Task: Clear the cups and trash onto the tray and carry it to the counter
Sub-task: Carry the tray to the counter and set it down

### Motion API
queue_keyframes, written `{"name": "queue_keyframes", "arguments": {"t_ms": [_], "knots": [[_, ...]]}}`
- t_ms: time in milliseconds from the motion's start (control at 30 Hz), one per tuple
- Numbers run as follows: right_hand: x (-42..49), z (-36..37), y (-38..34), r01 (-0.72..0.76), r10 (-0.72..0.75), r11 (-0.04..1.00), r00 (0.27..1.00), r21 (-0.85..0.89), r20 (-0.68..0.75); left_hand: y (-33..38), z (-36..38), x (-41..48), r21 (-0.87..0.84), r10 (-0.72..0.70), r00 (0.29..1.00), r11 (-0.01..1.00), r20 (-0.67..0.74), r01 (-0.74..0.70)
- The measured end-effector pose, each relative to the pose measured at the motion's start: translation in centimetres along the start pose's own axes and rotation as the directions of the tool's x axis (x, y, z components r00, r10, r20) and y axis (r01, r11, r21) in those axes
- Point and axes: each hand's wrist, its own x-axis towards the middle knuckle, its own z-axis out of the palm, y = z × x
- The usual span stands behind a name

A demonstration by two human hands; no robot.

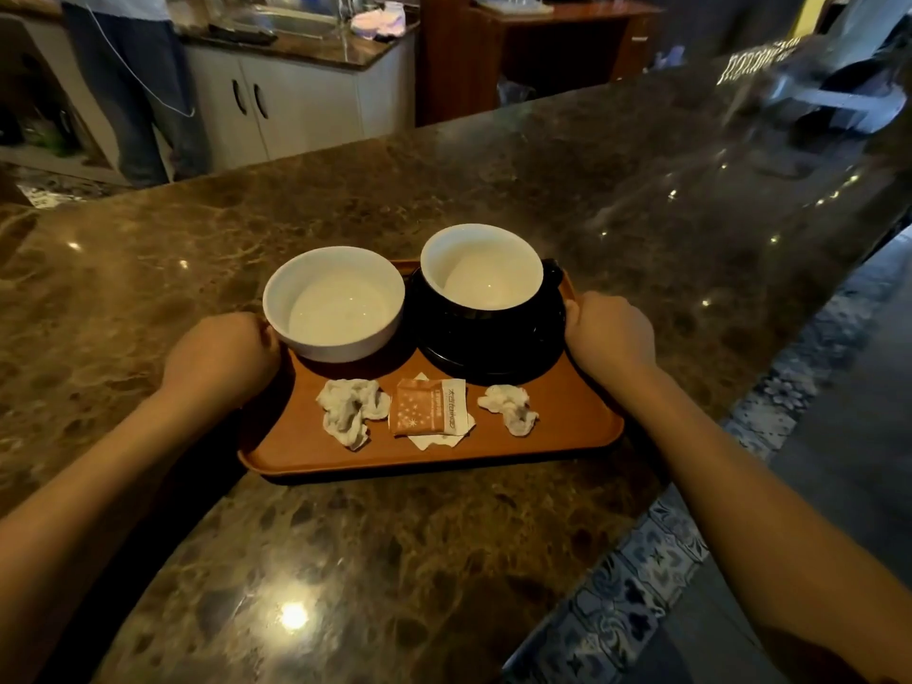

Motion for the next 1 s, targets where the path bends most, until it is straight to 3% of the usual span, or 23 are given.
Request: {"name": "queue_keyframes", "arguments": {"t_ms": [400, 800, 1000], "knots": [[0.4, 0.8, 1.2, -0.007, 0.006, 1.000, 0.994, -0.003, -0.109, 0.7, 0.3, -0.1, 0.135, 0.001, 0.999, 0.991, -0.051, 0.006], [1.2, 0.2, 0.7, 0.067, -0.068, 0.998, 0.988, -0.015, -0.137, 1.0, 0.5, -0.7, 0.135, -0.045, 0.997, 0.989, -0.063, 0.053], [1.1, -0.4, 1.1, 0.066, -0.066, 0.992, 0.998, 0.104, -0.010, 0.7, 0.4, -1.7, 0.016, -0.021, 0.996, 1.000, -0.085, 0.022]]}}
